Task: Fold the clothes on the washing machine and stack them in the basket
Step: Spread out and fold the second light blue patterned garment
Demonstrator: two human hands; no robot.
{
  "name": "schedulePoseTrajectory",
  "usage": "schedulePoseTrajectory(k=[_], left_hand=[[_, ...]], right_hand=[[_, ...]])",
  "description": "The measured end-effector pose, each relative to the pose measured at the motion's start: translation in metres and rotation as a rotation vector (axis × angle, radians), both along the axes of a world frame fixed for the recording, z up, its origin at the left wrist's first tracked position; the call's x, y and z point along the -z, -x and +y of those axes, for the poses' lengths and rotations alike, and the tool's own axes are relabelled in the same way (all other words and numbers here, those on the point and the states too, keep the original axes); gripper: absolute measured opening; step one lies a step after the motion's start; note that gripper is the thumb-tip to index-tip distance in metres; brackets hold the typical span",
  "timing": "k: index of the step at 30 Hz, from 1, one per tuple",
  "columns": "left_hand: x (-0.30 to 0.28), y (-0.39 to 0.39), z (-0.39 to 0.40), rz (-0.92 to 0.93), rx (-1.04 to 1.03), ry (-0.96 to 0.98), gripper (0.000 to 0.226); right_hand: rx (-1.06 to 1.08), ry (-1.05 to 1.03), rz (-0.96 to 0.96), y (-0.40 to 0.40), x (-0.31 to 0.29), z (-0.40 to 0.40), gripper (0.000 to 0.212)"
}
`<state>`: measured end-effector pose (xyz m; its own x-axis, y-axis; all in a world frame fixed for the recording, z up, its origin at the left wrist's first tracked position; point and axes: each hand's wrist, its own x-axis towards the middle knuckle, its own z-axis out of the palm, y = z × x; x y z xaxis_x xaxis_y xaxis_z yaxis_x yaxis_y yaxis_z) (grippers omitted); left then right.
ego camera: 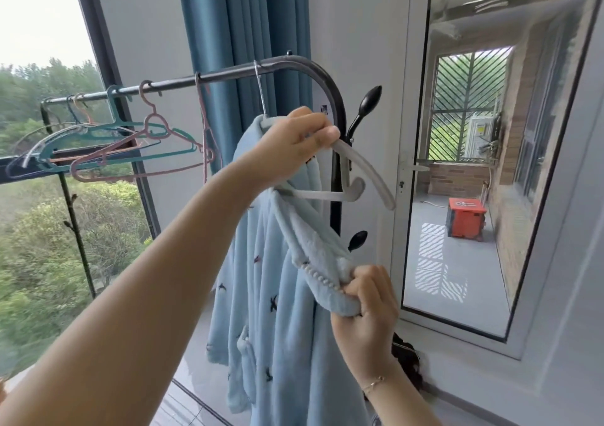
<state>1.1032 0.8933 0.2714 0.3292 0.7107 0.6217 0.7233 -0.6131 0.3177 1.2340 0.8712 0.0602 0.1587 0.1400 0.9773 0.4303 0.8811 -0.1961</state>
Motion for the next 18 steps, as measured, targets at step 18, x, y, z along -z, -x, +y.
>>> schedulePoseTrajectory(k=[18], left_hand=[[0.089,0.05,0.027,-0.743,-0.325,0.202,0.048]], right_hand=[[-0.133,0.191,0.111,0.012,-0.065,0.025,0.034]])
